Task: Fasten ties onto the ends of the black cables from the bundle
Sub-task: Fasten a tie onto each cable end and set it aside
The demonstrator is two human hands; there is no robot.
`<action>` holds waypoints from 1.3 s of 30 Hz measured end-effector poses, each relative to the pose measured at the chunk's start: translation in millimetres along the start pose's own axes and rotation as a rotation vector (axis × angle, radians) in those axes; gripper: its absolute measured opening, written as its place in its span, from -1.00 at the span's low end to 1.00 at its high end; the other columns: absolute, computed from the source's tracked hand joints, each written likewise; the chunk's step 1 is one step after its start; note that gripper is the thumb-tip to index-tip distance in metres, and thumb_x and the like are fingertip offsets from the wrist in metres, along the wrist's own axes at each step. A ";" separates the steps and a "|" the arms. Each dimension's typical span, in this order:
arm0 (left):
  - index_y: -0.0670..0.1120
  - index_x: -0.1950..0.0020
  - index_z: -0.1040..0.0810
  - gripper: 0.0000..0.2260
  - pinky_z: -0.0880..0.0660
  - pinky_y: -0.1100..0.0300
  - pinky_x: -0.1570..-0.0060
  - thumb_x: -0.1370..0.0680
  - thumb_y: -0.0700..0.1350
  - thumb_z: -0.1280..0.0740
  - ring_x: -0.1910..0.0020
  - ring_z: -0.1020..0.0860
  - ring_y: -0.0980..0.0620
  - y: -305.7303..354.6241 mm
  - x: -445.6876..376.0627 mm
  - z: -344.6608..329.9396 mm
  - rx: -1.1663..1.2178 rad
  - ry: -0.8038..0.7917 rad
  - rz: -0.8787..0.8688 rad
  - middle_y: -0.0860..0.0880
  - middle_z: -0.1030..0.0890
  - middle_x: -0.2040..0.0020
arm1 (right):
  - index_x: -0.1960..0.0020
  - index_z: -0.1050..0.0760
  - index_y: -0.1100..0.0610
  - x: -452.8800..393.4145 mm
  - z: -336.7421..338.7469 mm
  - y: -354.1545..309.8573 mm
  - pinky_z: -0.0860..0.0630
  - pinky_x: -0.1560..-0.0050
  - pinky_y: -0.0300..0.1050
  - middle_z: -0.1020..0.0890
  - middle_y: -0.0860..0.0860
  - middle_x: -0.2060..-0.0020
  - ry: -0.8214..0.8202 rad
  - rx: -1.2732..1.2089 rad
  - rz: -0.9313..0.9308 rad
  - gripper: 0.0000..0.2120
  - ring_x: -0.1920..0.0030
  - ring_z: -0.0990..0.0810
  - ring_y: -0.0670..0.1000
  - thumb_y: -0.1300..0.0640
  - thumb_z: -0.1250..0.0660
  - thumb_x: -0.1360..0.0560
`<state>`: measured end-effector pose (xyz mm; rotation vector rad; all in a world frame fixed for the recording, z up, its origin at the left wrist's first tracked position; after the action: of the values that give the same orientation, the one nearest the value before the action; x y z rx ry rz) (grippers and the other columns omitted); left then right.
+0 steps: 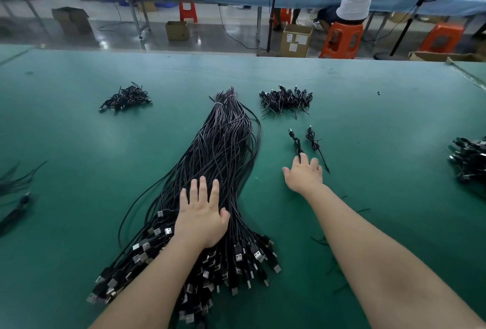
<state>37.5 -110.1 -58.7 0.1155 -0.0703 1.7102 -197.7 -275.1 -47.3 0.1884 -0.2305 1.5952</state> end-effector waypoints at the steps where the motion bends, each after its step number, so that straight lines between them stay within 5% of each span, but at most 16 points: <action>1: -0.04 -0.62 0.32 -0.33 0.20 -0.22 -0.56 -0.61 0.17 0.14 -0.62 0.24 -0.18 0.1 0.1 0.3 -0.003 0.000 0.000 -0.19 0.23 -0.64 | -0.62 -0.01 0.21 -1.9 0.4 2.6 -0.14 -0.46 0.09 -0.01 0.04 -0.62 -0.001 -0.021 -0.006 -0.37 -0.50 -0.12 0.21 -0.14 0.03 -0.69; 15: -0.03 -0.63 0.30 -0.32 0.19 -0.22 -0.56 -0.58 0.20 0.16 -0.62 0.22 -0.17 -0.9 -1.2 -0.7 -0.007 0.001 0.008 -0.18 0.20 -0.65 | -0.65 0.08 0.06 -13.9 17.7 17.1 -0.20 -0.48 0.15 0.14 -0.05 -0.64 -0.002 -0.124 0.018 -0.35 -0.51 -0.11 0.26 -0.18 -0.02 -0.68; 19: -0.02 -0.62 0.31 -0.31 0.21 -0.22 -0.55 -0.56 0.20 0.19 -0.62 0.23 -0.17 -1.0 -0.7 -0.3 0.001 -0.003 0.012 -0.17 0.21 -0.64 | -0.50 -0.32 0.13 16.2 30.3 -5.8 -0.39 -0.30 0.05 -0.39 0.13 -0.46 0.248 -0.157 0.125 -0.55 -0.34 -0.39 0.18 -0.04 -0.13 -0.67; 21: -0.02 -0.63 0.30 -0.32 0.20 -0.22 -0.55 -0.58 0.20 0.16 -0.62 0.22 -0.17 -0.5 -0.6 0.4 0.006 -0.002 0.011 -0.17 0.20 -0.65 | -0.16 -0.56 0.15 38.9 33.2 -27.1 -0.51 -0.05 -0.03 -0.64 0.11 -0.09 0.168 -0.300 0.217 -0.71 -0.11 -0.57 0.16 0.00 -0.18 -0.66; 23: -0.03 -0.63 0.28 -0.33 0.18 -0.22 -0.56 -0.61 0.19 0.13 -0.62 0.21 -0.18 0.3 0.2 2.1 0.006 0.003 0.006 -0.18 0.19 -0.65 | 0.08 -0.59 0.18 64.6 29.6 -49.3 -0.54 0.15 -0.08 -0.69 0.08 0.15 0.011 -0.346 0.318 -0.68 0.12 -0.63 0.13 -0.03 -0.22 -0.64; 26: -0.05 -0.64 0.27 -0.36 0.15 -0.23 -0.55 -0.65 0.16 0.10 -0.62 0.19 -0.19 1.3 1.9 4.9 -0.006 0.001 -0.004 -0.20 0.18 -0.65 | 0.05 -0.63 0.11 100.0 18.9 -72.6 -0.60 0.10 -0.08 -0.71 0.04 0.13 -0.151 -0.397 0.402 -0.70 0.23 -0.61 0.02 -0.11 -0.30 -0.59; 30: -0.05 -0.64 0.28 -0.38 0.17 -0.22 -0.56 -0.66 0.14 0.11 -0.62 0.22 -0.19 1.1 1.9 8.7 0.011 -0.035 -0.007 -0.19 0.21 -0.64 | -0.09 -0.60 0.06 123.7 -4.3 -80.0 -0.58 -0.06 -0.07 -0.68 0.00 0.01 -0.319 -0.330 0.399 -0.68 0.00 -0.62 0.03 -0.18 -0.41 -0.52; 39: -0.05 -0.64 0.28 -0.37 0.19 -0.22 -0.55 -0.65 0.14 0.11 -0.62 0.24 -0.19 -0.3 0.7 8.6 0.049 -0.056 -0.011 -0.19 0.22 -0.64 | 0.18 -0.59 0.00 134.2 -3.7 -64.2 -0.41 0.32 -0.26 -0.58 -0.13 0.38 -0.259 -0.538 0.317 -0.82 0.36 -0.50 -0.14 -0.06 -0.45 -0.53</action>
<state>38.0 -110.3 -50.2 0.2001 -0.0694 1.6983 -138.5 -142.7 -13.7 -0.0654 -0.9146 1.7570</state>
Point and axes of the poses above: each hand's wrist, its own x-axis away from the middle knuckle, its own z-axis out of the back of the hand, y = z × x, the point moved 3 cm from there along -x, towards the middle knuckle
